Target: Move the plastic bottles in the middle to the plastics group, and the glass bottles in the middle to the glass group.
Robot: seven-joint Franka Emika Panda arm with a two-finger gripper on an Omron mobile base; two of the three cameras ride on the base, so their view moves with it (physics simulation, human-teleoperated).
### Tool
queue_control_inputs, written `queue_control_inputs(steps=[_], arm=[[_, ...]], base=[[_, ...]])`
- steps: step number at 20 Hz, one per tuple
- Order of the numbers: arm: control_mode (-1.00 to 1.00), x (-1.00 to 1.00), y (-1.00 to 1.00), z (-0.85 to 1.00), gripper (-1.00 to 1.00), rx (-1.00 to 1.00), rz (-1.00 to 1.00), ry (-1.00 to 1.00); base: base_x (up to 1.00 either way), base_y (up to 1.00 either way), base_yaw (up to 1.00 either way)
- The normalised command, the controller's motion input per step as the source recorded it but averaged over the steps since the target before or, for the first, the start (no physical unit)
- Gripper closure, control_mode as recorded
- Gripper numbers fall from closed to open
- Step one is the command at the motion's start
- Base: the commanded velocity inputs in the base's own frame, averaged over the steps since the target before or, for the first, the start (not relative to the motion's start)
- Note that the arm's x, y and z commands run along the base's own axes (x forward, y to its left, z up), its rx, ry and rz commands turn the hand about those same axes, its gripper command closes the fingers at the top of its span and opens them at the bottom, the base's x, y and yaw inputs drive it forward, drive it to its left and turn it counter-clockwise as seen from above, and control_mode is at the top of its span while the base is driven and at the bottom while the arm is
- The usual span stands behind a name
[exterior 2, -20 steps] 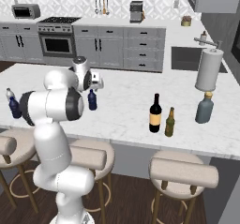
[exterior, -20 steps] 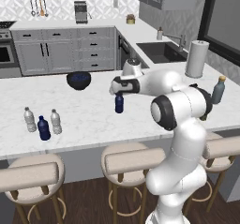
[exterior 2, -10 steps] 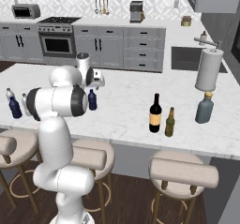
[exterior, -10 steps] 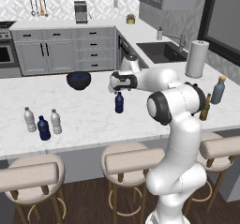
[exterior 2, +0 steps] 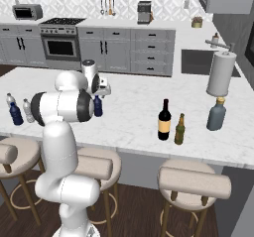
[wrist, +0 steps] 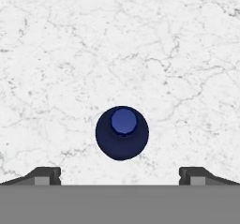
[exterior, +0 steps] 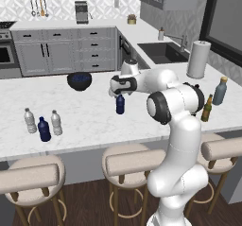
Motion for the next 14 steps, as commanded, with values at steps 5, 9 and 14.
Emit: queue_control_inputs(steps=[5,9,14], arm=[[-1.0,0.0,0.0,-0.14,-1.0,0.0,0.0,-0.02],[-1.0,0.0,0.03,0.0,-1.0,0.0,0.0,-0.05],[-1.0,0.05,0.06,0.0,-1.0,0.0,0.0,-0.06]], base=[[0.0,0.0,0.0],[0.0,0.0,0.0],[0.0,0.0,0.0]])
